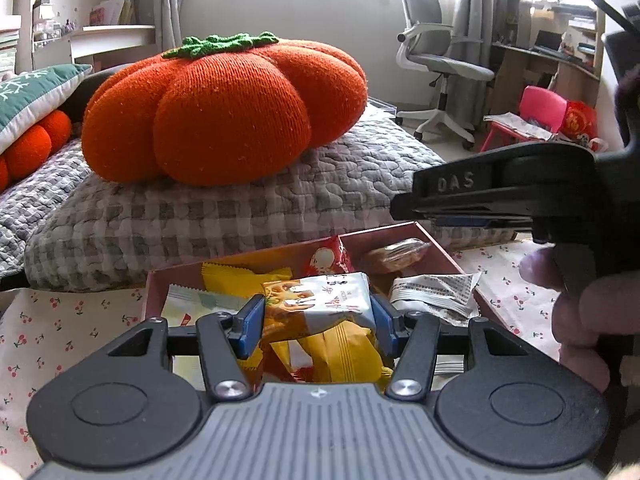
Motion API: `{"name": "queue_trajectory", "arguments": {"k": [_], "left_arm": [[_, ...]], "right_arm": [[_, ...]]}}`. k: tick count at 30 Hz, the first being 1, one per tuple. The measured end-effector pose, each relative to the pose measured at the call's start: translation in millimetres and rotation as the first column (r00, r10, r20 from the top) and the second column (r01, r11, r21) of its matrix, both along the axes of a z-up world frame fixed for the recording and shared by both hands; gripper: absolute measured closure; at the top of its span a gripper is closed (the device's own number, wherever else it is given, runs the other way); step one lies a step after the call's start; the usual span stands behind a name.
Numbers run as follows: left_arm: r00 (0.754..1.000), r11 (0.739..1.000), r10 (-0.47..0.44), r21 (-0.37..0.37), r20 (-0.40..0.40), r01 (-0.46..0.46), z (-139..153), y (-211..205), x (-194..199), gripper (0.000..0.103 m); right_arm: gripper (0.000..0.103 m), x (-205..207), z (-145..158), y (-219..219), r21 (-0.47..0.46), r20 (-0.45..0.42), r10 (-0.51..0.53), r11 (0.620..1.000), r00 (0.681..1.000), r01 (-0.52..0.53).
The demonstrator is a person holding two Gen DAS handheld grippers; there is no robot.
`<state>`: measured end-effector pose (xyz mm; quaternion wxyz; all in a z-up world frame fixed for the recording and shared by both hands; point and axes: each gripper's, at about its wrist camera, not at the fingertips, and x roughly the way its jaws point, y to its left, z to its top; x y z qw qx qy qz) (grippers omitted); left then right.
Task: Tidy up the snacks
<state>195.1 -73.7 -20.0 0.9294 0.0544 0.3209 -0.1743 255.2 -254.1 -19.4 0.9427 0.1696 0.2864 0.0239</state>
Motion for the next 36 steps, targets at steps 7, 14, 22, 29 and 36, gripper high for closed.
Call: {"name": "queue_trajectory", "arguments": {"k": [7, 14, 22, 29, 36], "left_arm": [[1.0, 1.0, -0.007, -0.005, -0.006, 0.007, 0, 1, -2, 0.038], [1.0, 1.0, 0.011, -0.017, -0.008, -0.012, 6, 4, -9, 0.021], [1.0, 0.999, 0.022, -0.037, -0.015, -0.022, 17, 9, -31, 0.01], [0.999, 0.999, 0.043, -0.027, -0.022, -0.043, 22, 15, -60, 0.002], [0.995, 0.997, 0.076, -0.012, -0.058, -0.077, 21, 27, -88, 0.001]], "right_arm": [[0.067, 0, 2, 2, 0.001, 0.0, 0.014, 1.0, 1.0, -0.014], [0.048, -15, 6, -2, -0.007, -0.005, 0.013, 1.0, 1.0, -0.013], [0.029, -44, 13, -8, -0.013, -0.016, 0.023, 1.0, 1.0, -0.023], [0.019, -80, 17, -15, -0.02, -0.027, 0.024, 1.0, 0.999, -0.024], [0.013, -126, 14, -23, -0.032, -0.061, 0.016, 0.999, 0.998, -0.018]]}}
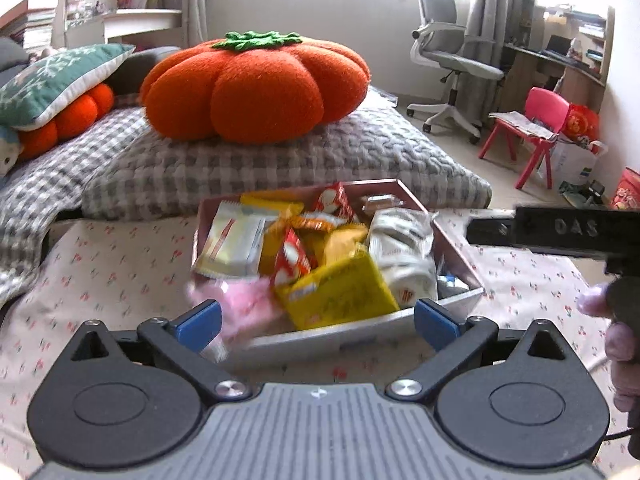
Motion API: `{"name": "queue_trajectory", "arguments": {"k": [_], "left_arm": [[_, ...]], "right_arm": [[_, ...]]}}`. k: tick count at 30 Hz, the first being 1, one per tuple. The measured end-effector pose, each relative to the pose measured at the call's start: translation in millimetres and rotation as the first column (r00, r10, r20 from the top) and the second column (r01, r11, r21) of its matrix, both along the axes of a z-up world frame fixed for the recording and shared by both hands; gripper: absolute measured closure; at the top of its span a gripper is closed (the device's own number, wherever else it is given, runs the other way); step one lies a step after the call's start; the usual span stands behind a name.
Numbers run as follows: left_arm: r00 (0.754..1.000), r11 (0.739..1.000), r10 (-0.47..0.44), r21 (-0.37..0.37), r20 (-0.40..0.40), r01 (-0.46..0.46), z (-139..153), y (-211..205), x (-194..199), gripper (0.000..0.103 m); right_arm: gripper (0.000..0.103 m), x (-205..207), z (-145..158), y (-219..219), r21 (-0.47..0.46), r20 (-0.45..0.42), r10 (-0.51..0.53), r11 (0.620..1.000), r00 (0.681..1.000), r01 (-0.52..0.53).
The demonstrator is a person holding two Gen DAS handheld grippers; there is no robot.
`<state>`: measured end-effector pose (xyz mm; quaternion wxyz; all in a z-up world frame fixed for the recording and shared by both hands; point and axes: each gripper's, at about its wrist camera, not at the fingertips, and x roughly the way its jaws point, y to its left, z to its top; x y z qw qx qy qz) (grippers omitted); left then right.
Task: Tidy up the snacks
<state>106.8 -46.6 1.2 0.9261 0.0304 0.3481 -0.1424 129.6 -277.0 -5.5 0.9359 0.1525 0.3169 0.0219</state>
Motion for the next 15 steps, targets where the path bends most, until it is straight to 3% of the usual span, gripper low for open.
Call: {"name": "queue_trajectory", "arguments": {"k": [6, 11, 15], "left_arm": [[0.996, 0.996, 0.08, 0.027, -0.041, -0.079, 1, 12, -24, 0.001], [0.986, 0.987, 0.148, 0.07, -0.081, -0.143, 6, 14, -39, 0.0], [0.985, 0.987, 0.154, 0.066, -0.075, -0.15, 10, 12, -59, 0.0]], "right_arm": [[0.013, -40, 0, 1, -0.01, -0.05, -0.01, 1.0, 0.999, 0.01], [0.008, -68, 2, 13, -0.078, -0.066, -0.017, 0.997, 0.998, 0.012], [0.008, -81, 6, 22, -0.078, -0.119, -0.004, 0.997, 0.993, -0.006]]}}
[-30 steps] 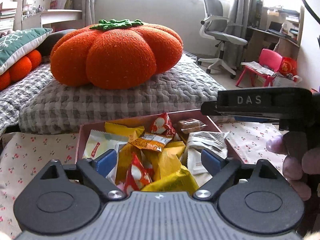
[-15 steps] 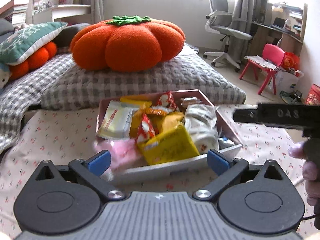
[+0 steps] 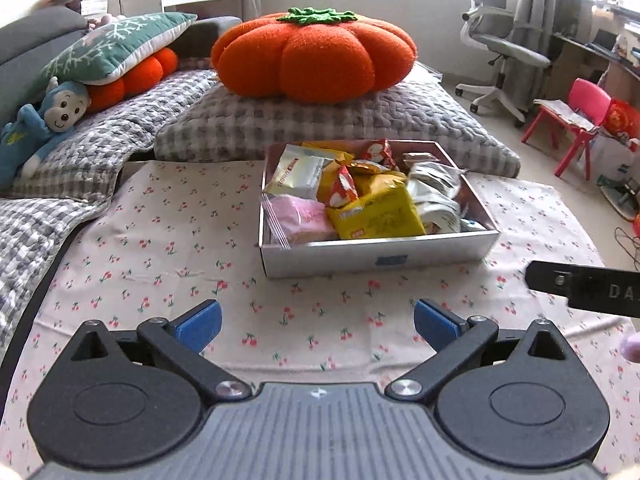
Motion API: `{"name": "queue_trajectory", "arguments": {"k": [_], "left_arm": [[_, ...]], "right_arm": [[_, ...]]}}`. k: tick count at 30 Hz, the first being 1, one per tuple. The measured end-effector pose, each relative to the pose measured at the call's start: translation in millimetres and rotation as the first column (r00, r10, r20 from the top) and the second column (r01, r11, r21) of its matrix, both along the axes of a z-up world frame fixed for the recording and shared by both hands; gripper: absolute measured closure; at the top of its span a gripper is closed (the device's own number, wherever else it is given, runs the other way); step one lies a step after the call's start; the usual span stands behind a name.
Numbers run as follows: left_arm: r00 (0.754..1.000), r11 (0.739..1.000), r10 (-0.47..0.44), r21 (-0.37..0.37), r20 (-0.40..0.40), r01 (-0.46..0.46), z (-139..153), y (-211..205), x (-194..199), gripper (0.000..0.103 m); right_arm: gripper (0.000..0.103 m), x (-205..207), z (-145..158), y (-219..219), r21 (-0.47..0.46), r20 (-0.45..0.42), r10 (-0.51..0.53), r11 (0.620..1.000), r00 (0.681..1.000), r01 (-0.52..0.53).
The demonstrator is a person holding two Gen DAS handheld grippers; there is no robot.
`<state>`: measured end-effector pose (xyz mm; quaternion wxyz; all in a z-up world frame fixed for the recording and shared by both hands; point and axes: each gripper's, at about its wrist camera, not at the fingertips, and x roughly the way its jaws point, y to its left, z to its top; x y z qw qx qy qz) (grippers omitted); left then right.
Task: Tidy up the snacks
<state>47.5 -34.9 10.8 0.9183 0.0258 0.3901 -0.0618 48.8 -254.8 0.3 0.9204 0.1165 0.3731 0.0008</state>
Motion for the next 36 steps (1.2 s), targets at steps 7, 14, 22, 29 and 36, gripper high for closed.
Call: {"name": "queue_trajectory", "arguments": {"k": [7, 14, 22, 29, 36], "left_arm": [[1.0, 1.0, -0.005, 0.022, 0.023, 0.005, 7, -3, -25, 0.0], [0.998, 0.998, 0.064, 0.025, -0.012, -0.064, 6, 7, -20, 0.0], [0.996, 0.995, 0.092, 0.024, 0.001, -0.092, 8, 11, -21, 0.0], [0.997, 0.996, 0.082, 0.023, -0.003, -0.082, 8, 9, -21, 0.0], [0.997, 0.996, 0.081, 0.024, -0.008, -0.081, 8, 8, -21, 0.0]], "right_arm": [[0.004, -19, 7, 18, -0.098, 0.012, 0.032, 0.995, 0.999, -0.03], [0.004, -25, 4, 27, -0.096, -0.021, 0.039, 0.995, 0.999, -0.041], [0.004, -26, 10, 29, -0.09, -0.002, 0.049, 0.995, 0.999, -0.049], [0.004, -29, 11, 30, -0.095, 0.001, 0.054, 0.994, 0.999, -0.054], [0.004, -29, 11, 29, -0.089, 0.0, 0.053, 0.995, 0.999, -0.052]]}}
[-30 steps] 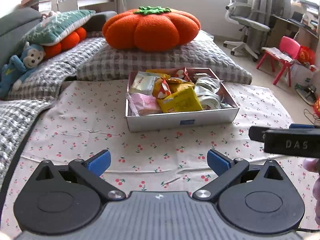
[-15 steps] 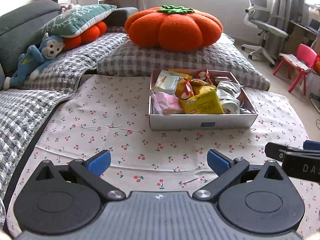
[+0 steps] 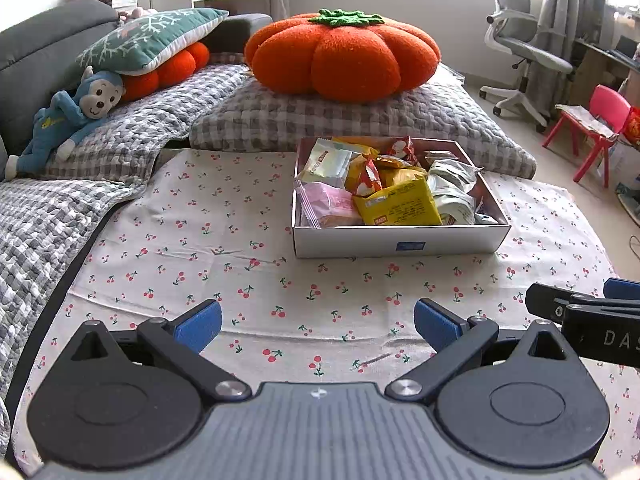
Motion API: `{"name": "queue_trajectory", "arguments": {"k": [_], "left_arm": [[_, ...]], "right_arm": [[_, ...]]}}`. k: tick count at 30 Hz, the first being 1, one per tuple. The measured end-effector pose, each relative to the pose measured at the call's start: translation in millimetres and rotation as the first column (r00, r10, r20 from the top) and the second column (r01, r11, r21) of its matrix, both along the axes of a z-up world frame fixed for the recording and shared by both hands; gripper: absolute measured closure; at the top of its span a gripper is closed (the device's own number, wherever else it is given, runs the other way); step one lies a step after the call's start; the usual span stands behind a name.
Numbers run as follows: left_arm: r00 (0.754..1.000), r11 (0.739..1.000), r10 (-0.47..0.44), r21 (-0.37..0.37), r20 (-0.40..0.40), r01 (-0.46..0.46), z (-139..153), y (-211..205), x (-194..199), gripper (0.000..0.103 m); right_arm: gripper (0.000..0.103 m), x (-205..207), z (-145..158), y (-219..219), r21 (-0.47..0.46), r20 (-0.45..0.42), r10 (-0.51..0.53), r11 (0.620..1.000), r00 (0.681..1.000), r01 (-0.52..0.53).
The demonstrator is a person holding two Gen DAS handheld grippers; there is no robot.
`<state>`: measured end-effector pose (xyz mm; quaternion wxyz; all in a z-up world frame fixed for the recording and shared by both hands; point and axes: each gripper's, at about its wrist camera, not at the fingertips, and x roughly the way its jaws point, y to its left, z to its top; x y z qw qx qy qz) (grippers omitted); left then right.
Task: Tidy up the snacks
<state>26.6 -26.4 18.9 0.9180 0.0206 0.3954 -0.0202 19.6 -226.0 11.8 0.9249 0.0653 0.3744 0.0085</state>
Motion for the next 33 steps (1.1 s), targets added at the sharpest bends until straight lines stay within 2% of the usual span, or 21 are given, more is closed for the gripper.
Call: {"name": "queue_trajectory", "arguments": {"k": [33], "left_arm": [[1.0, 1.0, -0.012, -0.002, -0.006, 0.012, 0.4, -1.0, 0.3, 0.0]], "right_arm": [[0.004, -1.4, 1.1, 3.2, -0.005, 0.0, 0.011, 1.0, 1.0, -0.011]]}}
